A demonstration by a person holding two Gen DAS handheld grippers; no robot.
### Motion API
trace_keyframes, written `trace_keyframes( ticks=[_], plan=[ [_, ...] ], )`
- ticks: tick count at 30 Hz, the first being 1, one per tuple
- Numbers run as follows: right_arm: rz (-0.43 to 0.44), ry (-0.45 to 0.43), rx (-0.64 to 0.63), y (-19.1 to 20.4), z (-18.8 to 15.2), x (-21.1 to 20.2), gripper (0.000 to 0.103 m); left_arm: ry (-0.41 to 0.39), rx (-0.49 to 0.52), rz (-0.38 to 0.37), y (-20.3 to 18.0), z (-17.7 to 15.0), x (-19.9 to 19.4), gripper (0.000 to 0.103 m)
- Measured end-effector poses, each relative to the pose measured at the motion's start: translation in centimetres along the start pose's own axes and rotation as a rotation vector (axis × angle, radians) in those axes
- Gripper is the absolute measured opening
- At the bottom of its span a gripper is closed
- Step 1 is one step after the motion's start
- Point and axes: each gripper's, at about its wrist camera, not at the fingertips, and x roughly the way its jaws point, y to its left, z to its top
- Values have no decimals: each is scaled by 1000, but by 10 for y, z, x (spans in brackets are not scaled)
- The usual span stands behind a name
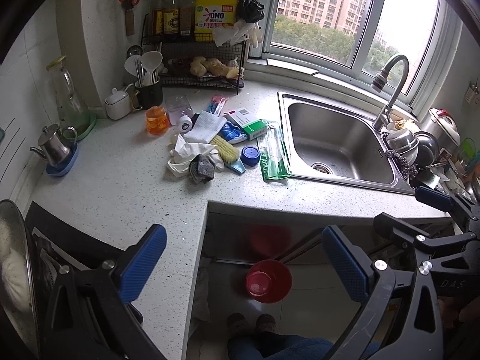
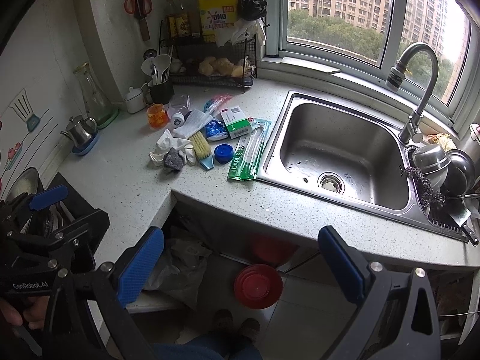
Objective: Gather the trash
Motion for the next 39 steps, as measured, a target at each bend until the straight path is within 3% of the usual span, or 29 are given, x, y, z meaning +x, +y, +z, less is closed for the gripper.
trace_keyframes(
  ticks=[39],
  plan=[
    [59,39,-8,-13,11,17,103,14,-9,19,-11,17,17,103]
  ],
)
